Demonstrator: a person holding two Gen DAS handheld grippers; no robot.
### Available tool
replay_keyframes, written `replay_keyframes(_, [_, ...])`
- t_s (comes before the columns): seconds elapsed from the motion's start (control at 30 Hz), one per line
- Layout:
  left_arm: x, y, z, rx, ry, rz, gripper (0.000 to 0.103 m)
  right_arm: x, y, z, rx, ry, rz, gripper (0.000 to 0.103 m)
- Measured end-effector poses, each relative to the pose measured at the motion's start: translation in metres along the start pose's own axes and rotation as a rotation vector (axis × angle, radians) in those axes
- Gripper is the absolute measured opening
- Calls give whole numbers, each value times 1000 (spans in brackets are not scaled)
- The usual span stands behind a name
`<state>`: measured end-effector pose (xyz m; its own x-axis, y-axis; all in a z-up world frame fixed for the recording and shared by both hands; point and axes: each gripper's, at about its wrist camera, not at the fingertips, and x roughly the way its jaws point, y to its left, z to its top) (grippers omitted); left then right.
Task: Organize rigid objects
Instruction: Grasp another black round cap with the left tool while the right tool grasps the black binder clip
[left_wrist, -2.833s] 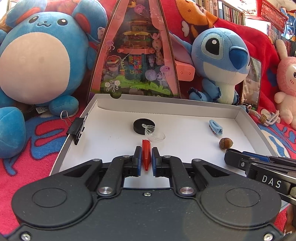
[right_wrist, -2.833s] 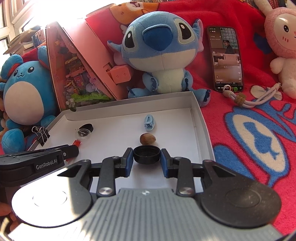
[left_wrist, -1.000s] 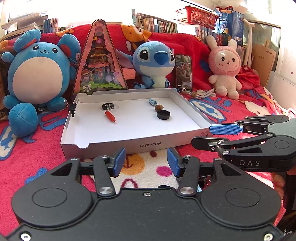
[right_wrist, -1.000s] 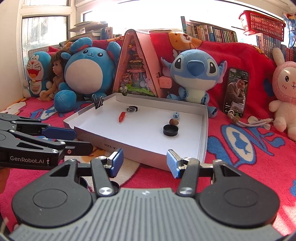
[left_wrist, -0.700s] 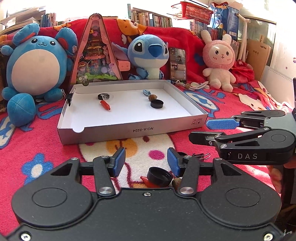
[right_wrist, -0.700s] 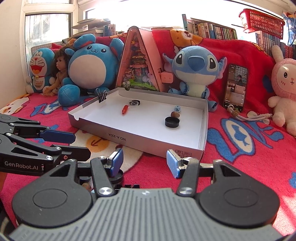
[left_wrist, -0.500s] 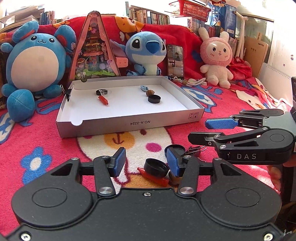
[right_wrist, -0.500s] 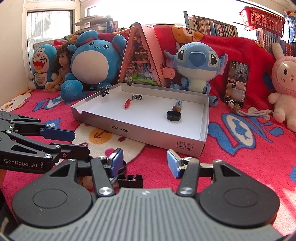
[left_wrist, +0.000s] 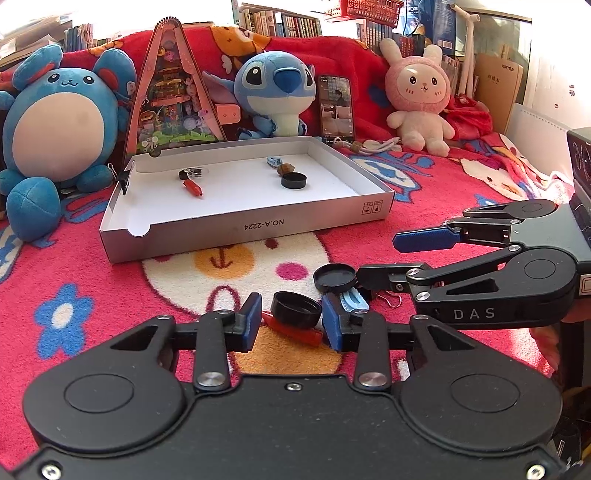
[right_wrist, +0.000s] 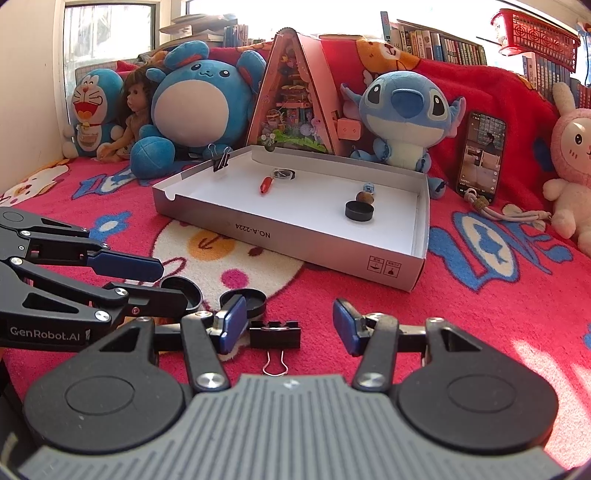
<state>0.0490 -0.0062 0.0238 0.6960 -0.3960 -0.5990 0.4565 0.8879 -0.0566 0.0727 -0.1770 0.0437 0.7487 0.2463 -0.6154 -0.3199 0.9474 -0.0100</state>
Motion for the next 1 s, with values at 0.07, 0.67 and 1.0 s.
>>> replay_keyframes(0.07, [0,0,0,6,-2,0,34,-1,0,-1,-3,2,0,67])
replay_keyframes(0.67, [9,0,2,-17,1,9,30,9,-3,-9,48,53,44,38])
replay_keyframes(1.0, [6,5,9,-36,-29,27,30,2,-3,-5,51,15,25,37])
